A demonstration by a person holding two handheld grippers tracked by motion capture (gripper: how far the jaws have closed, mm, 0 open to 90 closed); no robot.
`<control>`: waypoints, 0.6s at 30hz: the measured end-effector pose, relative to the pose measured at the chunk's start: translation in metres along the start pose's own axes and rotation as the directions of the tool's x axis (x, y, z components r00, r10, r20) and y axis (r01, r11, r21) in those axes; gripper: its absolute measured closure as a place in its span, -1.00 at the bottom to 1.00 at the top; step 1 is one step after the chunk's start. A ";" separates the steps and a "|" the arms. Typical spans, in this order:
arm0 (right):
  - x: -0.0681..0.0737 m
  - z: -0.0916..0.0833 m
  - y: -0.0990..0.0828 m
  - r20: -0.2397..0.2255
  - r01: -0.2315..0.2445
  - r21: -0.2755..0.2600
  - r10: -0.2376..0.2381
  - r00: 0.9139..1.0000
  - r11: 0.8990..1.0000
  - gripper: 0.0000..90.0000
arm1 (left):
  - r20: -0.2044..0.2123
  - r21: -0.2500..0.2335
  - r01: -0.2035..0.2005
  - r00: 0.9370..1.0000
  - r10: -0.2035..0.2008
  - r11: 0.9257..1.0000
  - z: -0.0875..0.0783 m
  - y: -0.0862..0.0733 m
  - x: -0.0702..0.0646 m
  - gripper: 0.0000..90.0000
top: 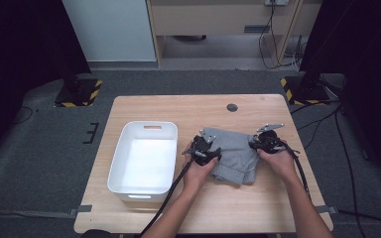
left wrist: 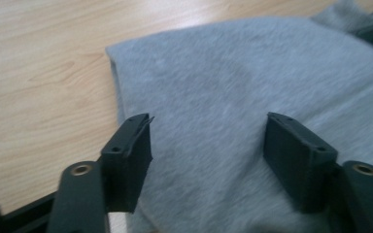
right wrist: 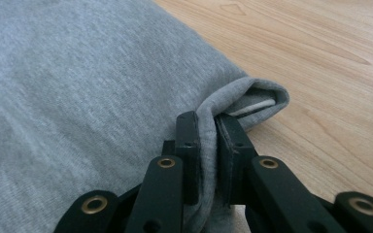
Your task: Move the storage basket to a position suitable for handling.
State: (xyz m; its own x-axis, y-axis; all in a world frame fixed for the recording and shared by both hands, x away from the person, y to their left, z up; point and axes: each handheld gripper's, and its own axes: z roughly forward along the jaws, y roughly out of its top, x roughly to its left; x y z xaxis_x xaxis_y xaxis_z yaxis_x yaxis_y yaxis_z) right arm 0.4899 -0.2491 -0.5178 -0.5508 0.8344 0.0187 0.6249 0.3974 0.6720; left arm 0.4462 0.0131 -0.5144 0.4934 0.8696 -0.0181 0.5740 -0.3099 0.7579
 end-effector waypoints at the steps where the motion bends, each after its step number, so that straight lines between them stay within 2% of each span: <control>1: 0.000 0.000 0.000 0.002 0.000 -0.001 0.000 1.000 1.000 0.79 | 0.003 0.005 0.001 1.000 -0.001 1.000 0.001 -0.002 0.000 -0.21; 6: -0.001 0.001 0.000 0.017 -0.015 -0.011 0.015 1.000 1.000 0.77 | 0.028 0.035 -0.005 1.000 0.004 0.999 0.005 -0.006 -0.004 -0.21; 11: -0.002 0.001 0.000 0.022 -0.019 -0.012 0.020 1.000 1.000 0.71 | 0.034 0.038 0.000 0.999 -0.001 0.999 0.006 -0.010 -0.008 -0.23; 14: -0.002 0.001 -0.001 0.025 -0.018 -0.016 0.018 1.000 1.000 0.70 | 0.033 0.030 -0.014 0.999 0.013 0.999 0.005 -0.014 -0.013 -0.23; 18: -0.002 0.000 -0.003 0.029 -0.010 -0.019 0.010 1.000 1.000 0.71 | 0.057 0.028 -0.027 0.998 0.026 0.999 0.000 -0.018 -0.022 -0.23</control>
State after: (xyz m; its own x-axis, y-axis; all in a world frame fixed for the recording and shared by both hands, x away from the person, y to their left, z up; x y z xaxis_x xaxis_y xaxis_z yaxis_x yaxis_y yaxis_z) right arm 0.4892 -0.2525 -0.5194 -0.5281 0.8492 0.0039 0.6196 0.3822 0.6856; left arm 0.4248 -0.0009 -0.5280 0.5444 0.8380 -0.0359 0.5785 -0.3442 0.7395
